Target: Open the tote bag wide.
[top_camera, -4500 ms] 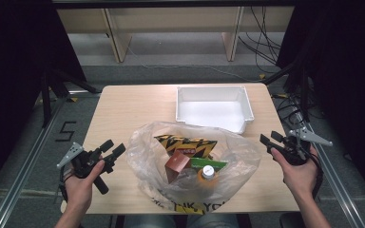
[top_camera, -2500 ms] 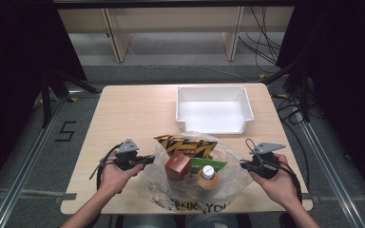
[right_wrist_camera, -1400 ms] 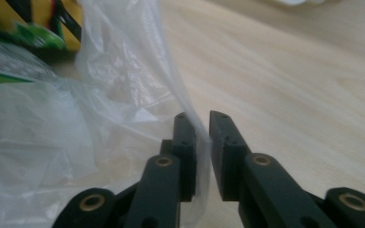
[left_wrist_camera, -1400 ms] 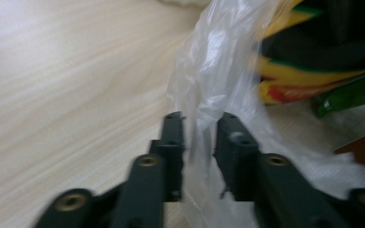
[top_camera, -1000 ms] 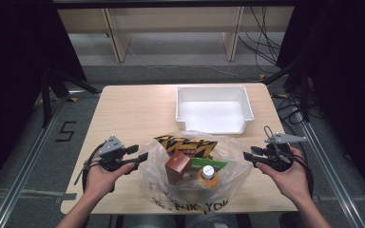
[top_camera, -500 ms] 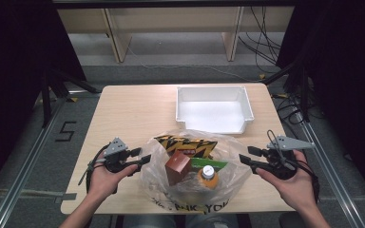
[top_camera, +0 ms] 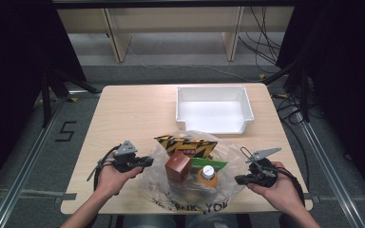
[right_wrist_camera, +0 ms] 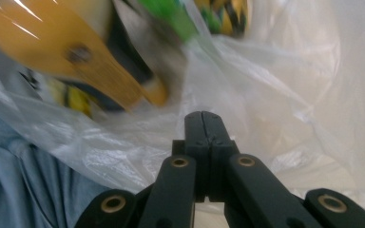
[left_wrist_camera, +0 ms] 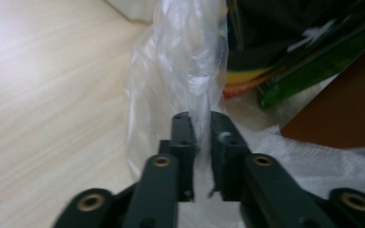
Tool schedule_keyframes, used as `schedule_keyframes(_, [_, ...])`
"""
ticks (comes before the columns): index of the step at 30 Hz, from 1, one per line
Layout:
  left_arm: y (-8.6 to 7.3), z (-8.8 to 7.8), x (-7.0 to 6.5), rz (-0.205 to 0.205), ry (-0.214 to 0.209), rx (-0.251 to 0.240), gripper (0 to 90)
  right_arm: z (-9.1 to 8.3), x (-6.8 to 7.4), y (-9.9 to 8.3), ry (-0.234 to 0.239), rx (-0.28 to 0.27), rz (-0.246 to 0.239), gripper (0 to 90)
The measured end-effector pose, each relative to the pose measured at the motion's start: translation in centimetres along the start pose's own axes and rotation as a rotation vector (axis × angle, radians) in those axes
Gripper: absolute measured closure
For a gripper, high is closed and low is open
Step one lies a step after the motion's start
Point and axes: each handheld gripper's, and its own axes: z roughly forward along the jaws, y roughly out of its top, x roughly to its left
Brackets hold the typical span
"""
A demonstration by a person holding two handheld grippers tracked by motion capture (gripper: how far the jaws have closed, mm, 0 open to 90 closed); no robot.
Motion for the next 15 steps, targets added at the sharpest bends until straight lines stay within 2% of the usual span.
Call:
schedule_keyframes(1, [-0.2,0.5,0.2,-0.018,-0.016,0.026,85.7,0.3,-0.2,0.0,-0.003,0.033,0.01,90.0])
schedule_keyframes(2, [-0.2,0.5,0.2,-0.018,-0.016,0.026,86.9,0.6,-0.4,0.1,-0.007,0.049,0.006,90.0])
schedule_keyframes(3, [-0.4,0.9,0.4,-0.017,-0.008,0.053,87.7,1.0,-0.6,0.1,-0.008,0.066,0.008,90.0])
schedule_keyframes(4, [-0.5,1.2,0.3,-0.052,-0.014,0.046,88.2,1.4,-0.8,0.2,-0.015,0.086,0.012,90.0])
schedule_keyframes(6, [-0.6,1.3,0.4,-0.046,-0.018,0.058,88.8,2.0,-1.3,0.3,-0.021,0.111,0.016,90.0])
schedule_keyframes(7, [-0.6,1.3,0.7,-0.02,-0.021,0.082,89.1,2.3,-1.5,0.4,-0.026,0.134,0.034,90.0])
schedule_keyframes(8, [-0.7,1.5,0.7,-0.026,-0.013,0.084,89.1,2.3,-1.5,0.4,-0.026,0.134,0.034,90.0])
schedule_keyframes(9, [-0.8,1.7,1.0,-0.028,-0.007,0.109,89.3,2.9,-2.0,0.5,-0.035,0.164,0.054,90.0])
schedule_keyframes(10, [-0.8,1.7,1.0,-0.028,-0.007,0.109,89.3,3.1,-2.2,0.5,-0.03,0.158,0.043,90.0])
schedule_keyframes(12, [-1.0,2.1,1.4,-0.031,0.005,0.14,89.4,3.6,-2.6,0.4,-0.034,0.171,0.053,90.0])
schedule_keyframes(13, [-1.1,2.3,1.5,-0.042,0.006,0.145,89.4,3.7,-2.9,0.4,-0.037,0.175,0.044,90.0])
schedule_keyframes(15, [-1.2,2.4,1.7,-0.035,0.008,0.147,89.4,3.9,-3.0,0.4,-0.034,0.187,0.056,90.0])
